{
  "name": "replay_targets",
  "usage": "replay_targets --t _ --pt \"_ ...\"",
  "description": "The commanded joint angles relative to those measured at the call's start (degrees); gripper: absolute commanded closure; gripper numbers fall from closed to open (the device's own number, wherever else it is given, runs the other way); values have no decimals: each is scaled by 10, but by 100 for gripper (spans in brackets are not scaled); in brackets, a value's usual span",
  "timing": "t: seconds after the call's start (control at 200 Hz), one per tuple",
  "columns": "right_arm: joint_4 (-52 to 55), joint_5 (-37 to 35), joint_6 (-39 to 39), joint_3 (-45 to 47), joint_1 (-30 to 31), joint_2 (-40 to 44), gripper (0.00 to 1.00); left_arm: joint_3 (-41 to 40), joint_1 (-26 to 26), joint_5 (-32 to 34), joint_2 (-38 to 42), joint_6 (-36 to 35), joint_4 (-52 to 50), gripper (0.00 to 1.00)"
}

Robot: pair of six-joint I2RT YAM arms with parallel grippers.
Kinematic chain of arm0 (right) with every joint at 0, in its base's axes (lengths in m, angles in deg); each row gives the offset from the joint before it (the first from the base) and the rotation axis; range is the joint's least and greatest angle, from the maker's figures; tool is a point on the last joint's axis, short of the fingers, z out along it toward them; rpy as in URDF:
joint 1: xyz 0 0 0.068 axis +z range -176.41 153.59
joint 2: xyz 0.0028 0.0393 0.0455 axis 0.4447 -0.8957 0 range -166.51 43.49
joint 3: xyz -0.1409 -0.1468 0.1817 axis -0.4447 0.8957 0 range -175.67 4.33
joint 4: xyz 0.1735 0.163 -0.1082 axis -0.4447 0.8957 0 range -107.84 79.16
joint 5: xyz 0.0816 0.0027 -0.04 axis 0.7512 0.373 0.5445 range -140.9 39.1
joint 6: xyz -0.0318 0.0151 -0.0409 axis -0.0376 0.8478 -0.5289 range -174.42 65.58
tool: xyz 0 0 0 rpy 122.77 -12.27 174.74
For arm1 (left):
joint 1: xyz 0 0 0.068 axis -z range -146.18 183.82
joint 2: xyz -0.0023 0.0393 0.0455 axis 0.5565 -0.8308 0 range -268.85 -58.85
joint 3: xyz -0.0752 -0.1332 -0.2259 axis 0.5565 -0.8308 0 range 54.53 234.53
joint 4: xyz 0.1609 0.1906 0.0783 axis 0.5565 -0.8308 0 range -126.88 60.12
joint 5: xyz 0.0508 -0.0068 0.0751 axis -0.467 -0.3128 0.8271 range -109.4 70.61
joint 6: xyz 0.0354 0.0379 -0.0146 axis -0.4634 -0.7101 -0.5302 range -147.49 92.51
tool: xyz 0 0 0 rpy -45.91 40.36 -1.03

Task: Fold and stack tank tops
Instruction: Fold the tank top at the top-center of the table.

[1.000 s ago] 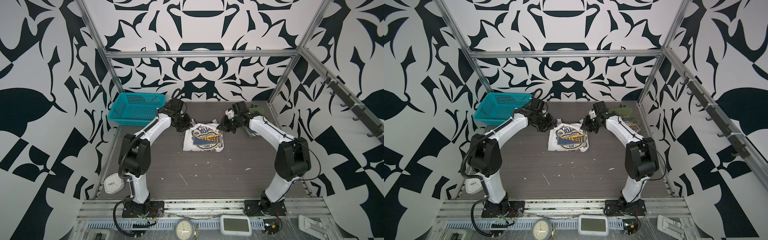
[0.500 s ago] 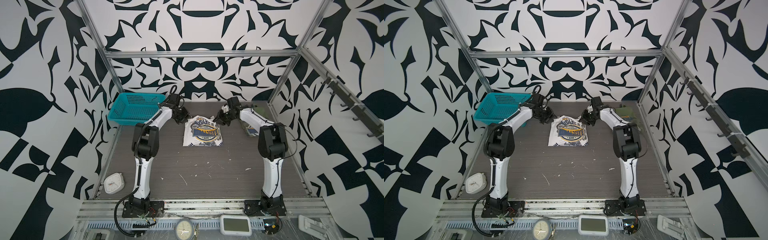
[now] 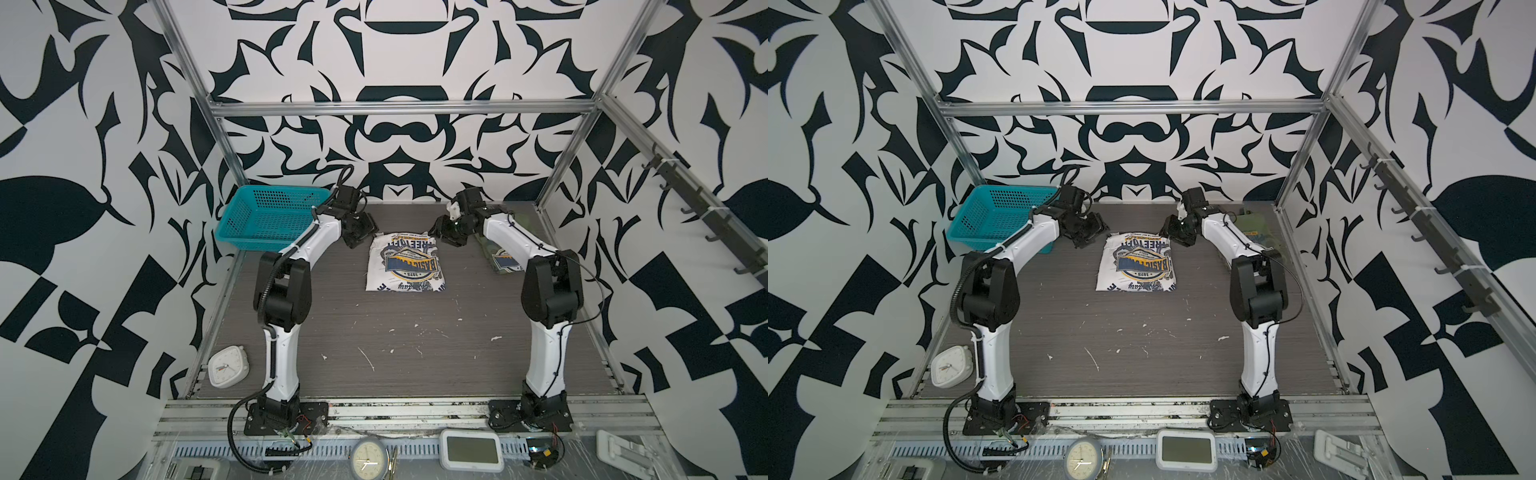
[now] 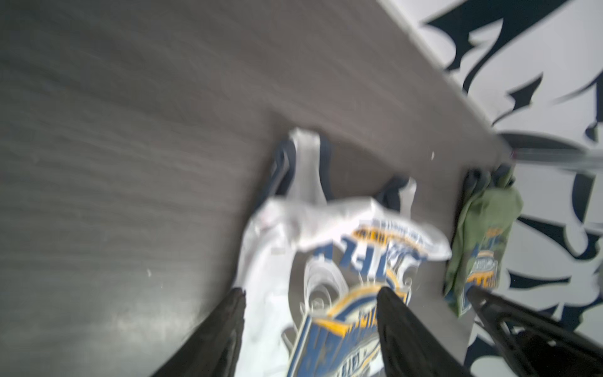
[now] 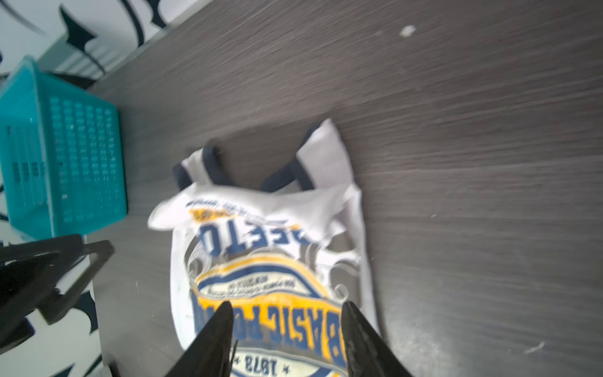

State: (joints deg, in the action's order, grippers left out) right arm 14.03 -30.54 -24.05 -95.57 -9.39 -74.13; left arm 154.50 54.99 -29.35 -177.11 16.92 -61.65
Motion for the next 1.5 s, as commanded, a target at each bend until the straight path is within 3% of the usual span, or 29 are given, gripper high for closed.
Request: replay_targets --t 0.0,0.17,0.465,0.78,0.96,1.08,1.11,1.175,1.325,1.495 --pt "-21 -21 -27 0 29 -6 45 -23 23 8 -2 -16 33 39" --pt "-10 -16 -22 -62 35 -71 52 37 29 -1 -71 -16 29 45" --pt "49 -75 -57 -212 26 -192 56 237 11 53 -228 -48 -20 52" --pt "74 -62 -62 -284 0 -277 54 294 -22 72 -320 -55 -32 52" --pt "41 -38 -48 -255 -24 -249 41 274 -33 74 -308 -55 -28 50" --pt "52 -17 -36 -295 -41 -269 40 288 -36 66 -306 -59 -33 48" --pt "60 -14 -35 -308 -44 -278 43 295 -37 66 -306 -58 -40 47" --pt "67 10 -29 -331 -50 -290 59 303 -37 61 -301 -59 -45 44" --pt "46 59 -9 -320 -53 -264 65 326 -36 29 -275 -65 -67 35" --pt "43 54 -22 -271 -53 -193 49 318 -36 -3 -216 -69 -86 22"
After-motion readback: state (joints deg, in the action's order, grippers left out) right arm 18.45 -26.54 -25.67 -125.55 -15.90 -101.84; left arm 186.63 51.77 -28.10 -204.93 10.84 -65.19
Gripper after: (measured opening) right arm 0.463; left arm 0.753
